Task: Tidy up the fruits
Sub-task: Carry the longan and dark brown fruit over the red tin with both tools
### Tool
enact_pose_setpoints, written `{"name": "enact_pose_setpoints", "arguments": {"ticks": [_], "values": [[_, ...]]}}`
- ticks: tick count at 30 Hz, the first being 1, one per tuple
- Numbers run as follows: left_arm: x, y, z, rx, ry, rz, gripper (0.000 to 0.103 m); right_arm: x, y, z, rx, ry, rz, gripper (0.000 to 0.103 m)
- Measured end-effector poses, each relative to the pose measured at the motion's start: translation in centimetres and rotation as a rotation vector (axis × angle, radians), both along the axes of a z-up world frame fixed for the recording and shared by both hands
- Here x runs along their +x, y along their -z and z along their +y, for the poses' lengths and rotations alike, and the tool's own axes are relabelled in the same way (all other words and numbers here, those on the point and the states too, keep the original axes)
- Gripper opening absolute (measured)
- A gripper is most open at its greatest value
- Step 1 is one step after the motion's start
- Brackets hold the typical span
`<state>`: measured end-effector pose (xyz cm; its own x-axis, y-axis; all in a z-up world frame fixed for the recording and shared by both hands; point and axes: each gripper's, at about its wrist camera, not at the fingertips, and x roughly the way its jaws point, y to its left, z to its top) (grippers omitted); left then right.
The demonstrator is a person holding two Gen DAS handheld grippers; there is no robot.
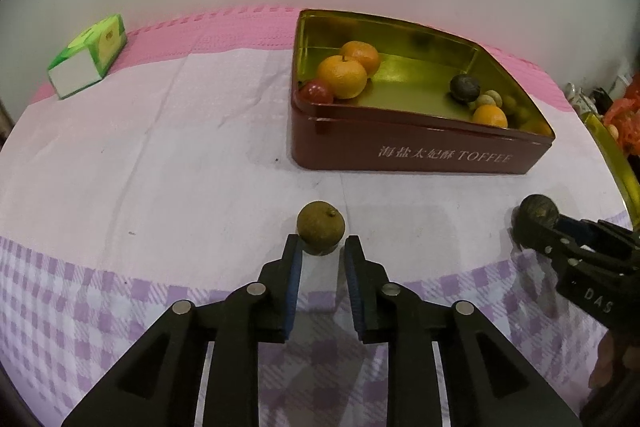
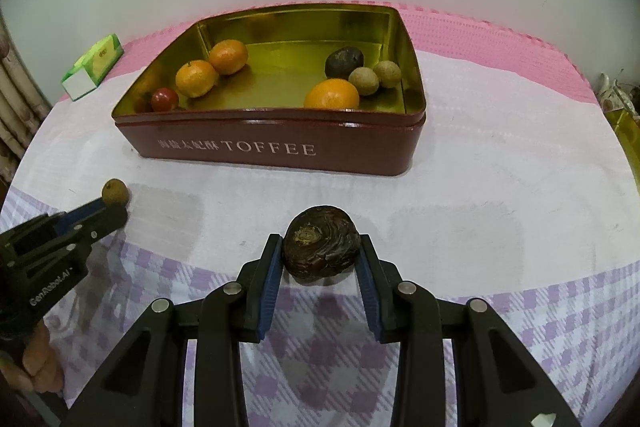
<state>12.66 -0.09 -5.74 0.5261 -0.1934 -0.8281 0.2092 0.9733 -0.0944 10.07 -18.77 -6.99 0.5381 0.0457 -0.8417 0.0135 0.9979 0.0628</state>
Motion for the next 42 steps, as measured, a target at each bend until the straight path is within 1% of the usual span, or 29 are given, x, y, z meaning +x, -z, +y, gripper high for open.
{"name": "enact_pose_setpoints", "arguments": {"ticks": [6, 10, 11, 14, 16, 17, 18, 19, 29, 36, 42], "values": [[1.1, 0.0, -0.3, 0.006, -0.014, -0.006, 0.028, 0.3, 0.2, 0.6, -0.032, -0.019, -0.013, 0.034], [1.6, 0.0, -0.5, 0.018, -0.014, -0.014, 0.034, 0.6, 0.2, 0.7, -0.039, -0.024, -0.017, 0.034], [1.7, 0.1, -0.6, 0.021, -0.017, -0.011, 0.034, 0.7, 0.3, 0.7, -0.041, -0.026, -0.018, 0.034], [2.0, 0.4, -0.8, 0.030, -0.013, -0.010, 0.034, 0.9, 0.3, 0.8, -0.046, -0.029, -0.020, 0.034], [2.0, 0.4, -1.0, 0.038, -0.006, -0.013, 0.033, 0.8, 0.2, 0.7, -0.044, -0.030, -0.021, 0.034], [2.0, 0.4, -1.0, 0.041, -0.004, -0.014, 0.031, 0.8, 0.2, 0.7, -0.044, -0.031, -0.021, 0.034], [1.9, 0.4, -1.1, 0.044, -0.003, -0.016, 0.027, 0.8, 0.2, 0.7, -0.044, -0.031, -0.021, 0.034], [1.9, 0.5, -1.1, 0.043, -0.002, -0.016, 0.026, 0.8, 0.2, 0.8, -0.047, -0.032, -0.022, 0.034], [1.0, 0.1, -1.1, 0.023, 0.013, -0.009, 0.026, 0.5, 0.1, 0.7, -0.042, -0.029, -0.015, 0.033], [0.5, -1.3, -1.7, 0.011, 0.030, -0.033, 0.026, -0.1, -1.1, 0.4, -0.015, -0.026, -0.026, 0.033], [0.7, -3.6, -2.2, -0.004, 0.036, -0.076, 0.026, -0.2, -3.5, -0.1, -0.006, -0.026, -0.074, 0.033]]}}
